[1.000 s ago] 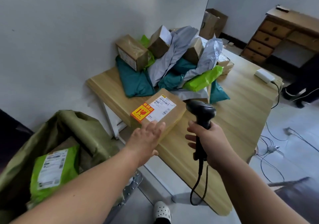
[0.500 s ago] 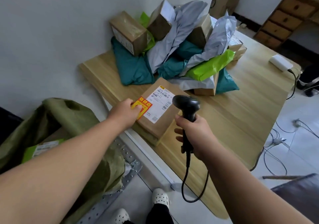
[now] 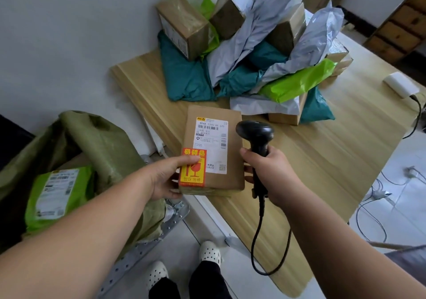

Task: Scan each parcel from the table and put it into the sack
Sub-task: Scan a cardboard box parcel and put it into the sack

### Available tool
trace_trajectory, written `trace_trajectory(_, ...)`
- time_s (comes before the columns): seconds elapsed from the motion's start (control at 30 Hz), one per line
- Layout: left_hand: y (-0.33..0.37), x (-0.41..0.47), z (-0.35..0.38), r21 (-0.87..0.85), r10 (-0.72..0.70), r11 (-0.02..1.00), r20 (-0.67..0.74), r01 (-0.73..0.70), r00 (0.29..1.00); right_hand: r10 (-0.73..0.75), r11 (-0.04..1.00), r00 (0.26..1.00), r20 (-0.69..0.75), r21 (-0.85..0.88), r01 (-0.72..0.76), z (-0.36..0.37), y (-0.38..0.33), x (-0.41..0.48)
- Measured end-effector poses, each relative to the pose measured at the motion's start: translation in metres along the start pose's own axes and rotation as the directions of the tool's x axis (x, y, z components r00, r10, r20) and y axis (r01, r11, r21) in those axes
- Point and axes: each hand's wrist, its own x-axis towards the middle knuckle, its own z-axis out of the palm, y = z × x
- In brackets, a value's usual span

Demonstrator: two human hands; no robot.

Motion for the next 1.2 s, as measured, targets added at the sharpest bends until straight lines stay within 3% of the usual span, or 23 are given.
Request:
trace_trajectory(0.2,0.025,-0.026,-0.007,-0.039,0.194,0.979,-0.097,-0.199,0.976,-0.044,0.999,0.993,0.105,-0.014,0.046,0.001,-0.031,-0.006)
trace_trajectory(0.33,0.051,-0.054,-0.020,-0.098,0.338,0.921,-0.281,-0.378,0.898,-0.133,0.991,0.967,0.216,0.041,0.127,0.009,-0.075,-0.018)
trace_trajectory(0.5,0.068,-0.097,-0.046,-0.080,0.406,0.868,-0.451,-0.489,0.795,-0.114,0.990,0.899,0.422,0.129,0.065,0.024,-0.129,-0.038)
trace_trajectory(0.8,0.053,-0.149,-0.092,-0.088,0.393,0.831,-0.605,-0.549,0.692,-0.052,0.997,0.797,0.602,0.076,0.007,0.065,-0.180,-0.078)
trace_trajectory(1.2,0.007,-0.177,-0.155,-0.055,0.342,0.847,-0.704,-0.529,0.622,-0.024,0.999,0.740,0.673,-0.016,0.046,0.125,-0.198,-0.117)
